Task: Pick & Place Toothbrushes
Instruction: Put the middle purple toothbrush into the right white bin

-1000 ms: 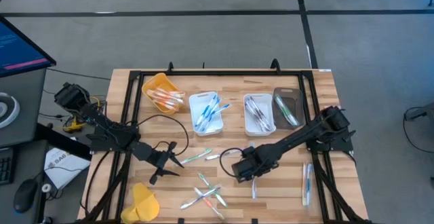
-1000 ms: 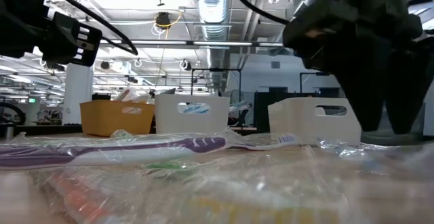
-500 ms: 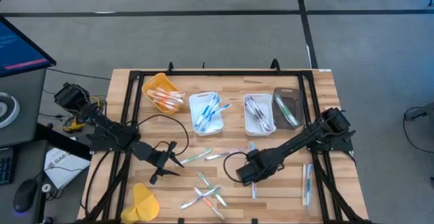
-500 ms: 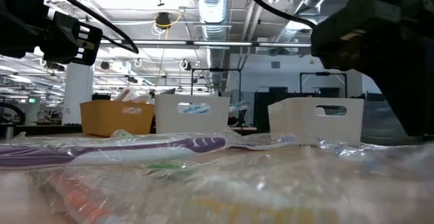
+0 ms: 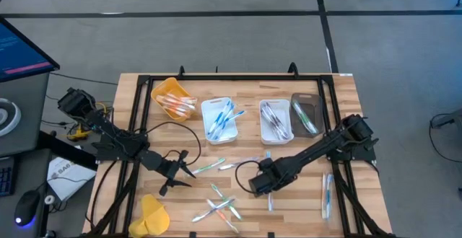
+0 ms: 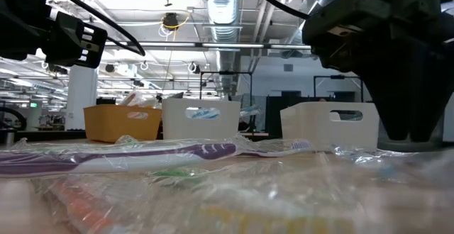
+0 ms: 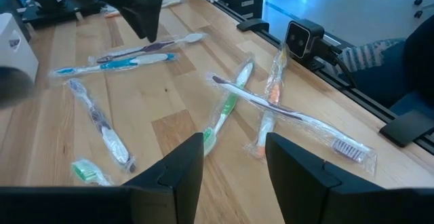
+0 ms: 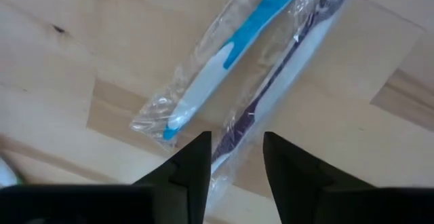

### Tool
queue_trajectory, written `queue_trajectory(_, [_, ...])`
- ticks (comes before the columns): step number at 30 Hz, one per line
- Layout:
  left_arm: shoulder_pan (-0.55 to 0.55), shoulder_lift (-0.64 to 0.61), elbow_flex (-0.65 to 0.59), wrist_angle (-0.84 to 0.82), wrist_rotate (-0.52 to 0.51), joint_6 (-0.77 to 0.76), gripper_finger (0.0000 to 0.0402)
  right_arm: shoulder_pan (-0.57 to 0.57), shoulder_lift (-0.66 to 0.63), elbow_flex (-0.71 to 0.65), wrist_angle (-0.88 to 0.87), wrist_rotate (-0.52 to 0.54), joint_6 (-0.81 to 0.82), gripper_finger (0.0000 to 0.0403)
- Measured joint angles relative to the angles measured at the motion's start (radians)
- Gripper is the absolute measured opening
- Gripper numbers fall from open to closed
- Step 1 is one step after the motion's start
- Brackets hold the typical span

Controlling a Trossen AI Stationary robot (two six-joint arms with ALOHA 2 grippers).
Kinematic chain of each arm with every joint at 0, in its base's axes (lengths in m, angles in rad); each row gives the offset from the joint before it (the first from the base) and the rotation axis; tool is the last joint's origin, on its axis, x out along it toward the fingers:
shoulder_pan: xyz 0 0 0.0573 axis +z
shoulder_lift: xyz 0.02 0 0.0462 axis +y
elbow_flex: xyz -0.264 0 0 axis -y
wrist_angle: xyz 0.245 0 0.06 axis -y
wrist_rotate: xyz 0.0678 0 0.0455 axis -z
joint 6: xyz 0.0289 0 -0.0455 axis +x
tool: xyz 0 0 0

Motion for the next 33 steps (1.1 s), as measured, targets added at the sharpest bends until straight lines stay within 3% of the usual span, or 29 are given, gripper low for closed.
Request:
queue_trajectory(14, [0.000, 0.000, 0.000, 0.000, 0.000, 0.000, 0.0154, 0.001, 0.000, 0.000, -0.021, 0.000, 0.018, 0.0178])
queue_trajectory(33, [0.000, 0.000, 0.000, 0.000, 0.000, 0.008, 0.0154, -0.006, 0.126, 0.006, 0.030, -0.033, -0.050, 0.0173])
